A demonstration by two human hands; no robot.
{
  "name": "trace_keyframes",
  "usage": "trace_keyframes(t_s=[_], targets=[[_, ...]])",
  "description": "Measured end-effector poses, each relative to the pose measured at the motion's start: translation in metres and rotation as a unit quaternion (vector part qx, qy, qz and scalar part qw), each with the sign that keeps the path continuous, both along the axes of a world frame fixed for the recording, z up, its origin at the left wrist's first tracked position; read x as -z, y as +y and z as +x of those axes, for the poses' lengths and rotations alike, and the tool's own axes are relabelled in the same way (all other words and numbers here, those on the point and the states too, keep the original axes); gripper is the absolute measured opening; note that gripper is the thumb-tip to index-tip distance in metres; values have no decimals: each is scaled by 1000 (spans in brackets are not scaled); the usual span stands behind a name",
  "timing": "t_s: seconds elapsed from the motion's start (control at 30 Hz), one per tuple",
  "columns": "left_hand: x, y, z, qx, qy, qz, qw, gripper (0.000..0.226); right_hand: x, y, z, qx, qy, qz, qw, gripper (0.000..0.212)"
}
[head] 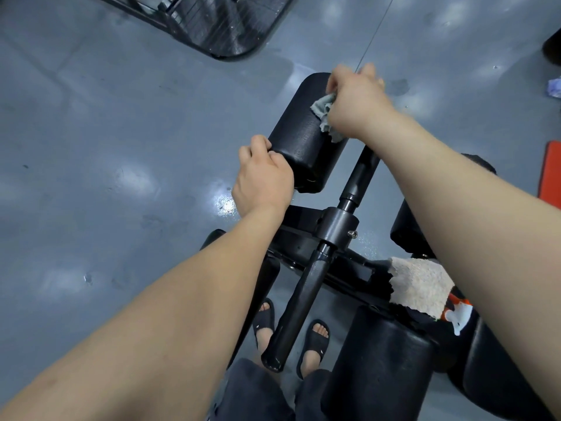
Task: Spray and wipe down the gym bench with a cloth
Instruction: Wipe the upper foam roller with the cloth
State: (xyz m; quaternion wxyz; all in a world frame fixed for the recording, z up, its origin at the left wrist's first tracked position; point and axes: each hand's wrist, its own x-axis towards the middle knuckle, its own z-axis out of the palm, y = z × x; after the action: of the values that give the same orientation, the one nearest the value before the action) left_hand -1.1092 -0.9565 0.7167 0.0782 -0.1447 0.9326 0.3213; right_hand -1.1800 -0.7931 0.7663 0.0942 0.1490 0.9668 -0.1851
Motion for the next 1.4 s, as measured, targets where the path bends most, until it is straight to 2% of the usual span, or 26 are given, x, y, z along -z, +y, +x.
trace_keyframes(t_s=[0.07, 0.27, 0.4, 0.63, 0.73, 0.8, 0.93, 1.13, 1.4], targets=[[0, 0, -1, -1, -1, -2, 1000, 22, 3, -2, 4, -14, 40, 25, 999, 38], [-1, 0, -1, -1, -3, -3, 1000, 22, 8, 9, 10, -46, 48, -61, 996, 21], [-1, 0, -1, 2, 1, -5, 1000, 21, 17, 12, 9, -103, 56, 4, 993, 27], [-1, 1, 1, 10, 8, -9, 1000, 18, 15, 31, -27, -40, 108, 52, 992, 27], [-2, 1, 1, 15, 11, -15, 1000, 17, 18, 35, -38, -17, 100, 61, 993, 37], [-2, 1, 2, 19, 14, -16, 1000, 16, 24, 29, -38, -19, 90, 76, 993, 36], [0, 1, 0, 11, 9, -11, 1000, 18, 26, 22, -33, -81, 75, 122, 986, 19], [0, 3, -1, -2, -4, -14, 1000, 31, 20, 23, -23, -120, 64, 105, 985, 30], [9, 3, -6, -6, -31, -44, 999, 44, 22, 7, 1, -187, 74, 115, 973, 27]])
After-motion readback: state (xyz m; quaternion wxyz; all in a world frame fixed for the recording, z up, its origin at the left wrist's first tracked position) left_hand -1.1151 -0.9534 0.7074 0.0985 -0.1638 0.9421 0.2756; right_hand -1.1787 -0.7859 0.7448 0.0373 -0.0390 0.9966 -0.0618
